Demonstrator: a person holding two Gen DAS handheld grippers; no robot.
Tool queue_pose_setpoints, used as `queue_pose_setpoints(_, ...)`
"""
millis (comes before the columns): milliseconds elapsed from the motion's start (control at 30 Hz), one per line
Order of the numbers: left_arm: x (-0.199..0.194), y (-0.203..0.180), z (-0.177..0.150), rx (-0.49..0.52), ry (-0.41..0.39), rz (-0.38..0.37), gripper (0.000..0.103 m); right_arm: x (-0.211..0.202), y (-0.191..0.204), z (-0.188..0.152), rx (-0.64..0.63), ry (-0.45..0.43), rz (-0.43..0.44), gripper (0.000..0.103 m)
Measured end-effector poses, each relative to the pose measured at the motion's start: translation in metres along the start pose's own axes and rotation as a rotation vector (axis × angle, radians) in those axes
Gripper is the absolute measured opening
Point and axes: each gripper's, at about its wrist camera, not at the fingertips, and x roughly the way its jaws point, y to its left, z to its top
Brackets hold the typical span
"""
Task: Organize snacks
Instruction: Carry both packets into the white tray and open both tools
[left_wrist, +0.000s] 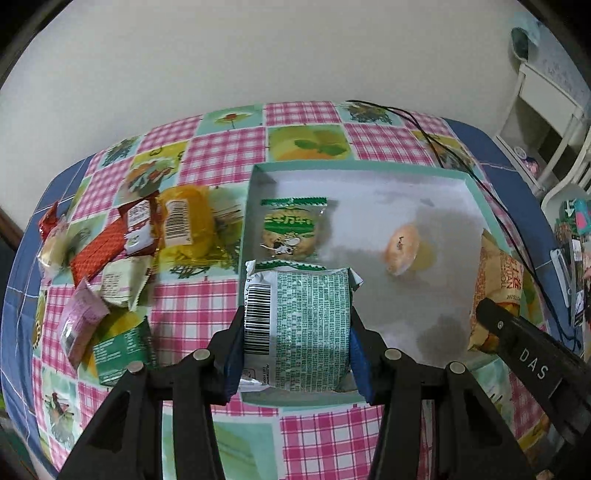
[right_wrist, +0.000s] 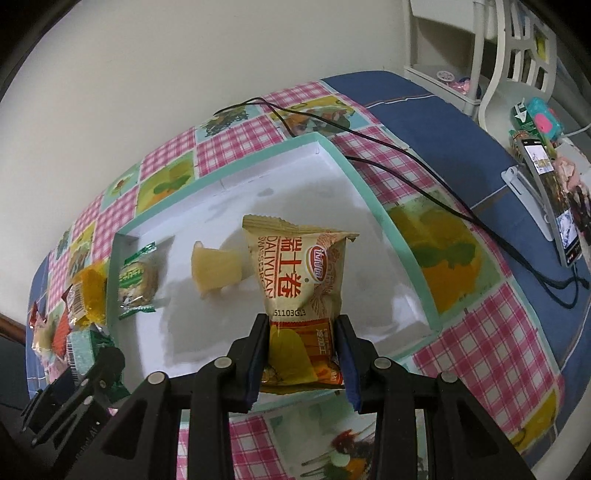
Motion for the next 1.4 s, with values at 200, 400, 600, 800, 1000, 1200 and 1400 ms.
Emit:
queue_pose_setpoints(200,0.021,-0.009,-0.001,0.029,0.039,0.010,0.051,0.016,0.008,0.002,-0.043,0.009,0.002,0.038)
queue_pose_setpoints(400,0.035,-0.015,0.001,0.053,0.053,0.026,0.051,0.032,0.015,0.003,-0.075,0.028,-0.020,0.038)
queue_pose_setpoints(600,0.043,-0.013,0.003,0.045,0.068,0.026,0.052,0.039,0.016,0.004,-0.080,0.038,-0.028,0.039)
queue_pose_setpoints(800,0.043,-0.008,0.005,0.017,0.083,0.005,0.075,0.037,0.018,0.005,-0.085,0.039,-0.032,0.042)
queue_pose_setpoints(1000,0.024,0.001,0.012,-0.007,0.059,0.003,0.084,0.020,0.022,0.010,-0.102,0.003,-0.050,0.064)
queue_pose_setpoints(1200,0.011,0.017,0.014,-0.045,0.050,0.037,0.088,0.003,0.028,0.006,-0.124,-0.017,-0.058,0.066)
queue_pose_setpoints(1400,0.004,0.033,0.013,-0.091,0.045,0.043,0.094,0.001,0.029,0.002,-0.129,-0.013,-0.053,0.066)
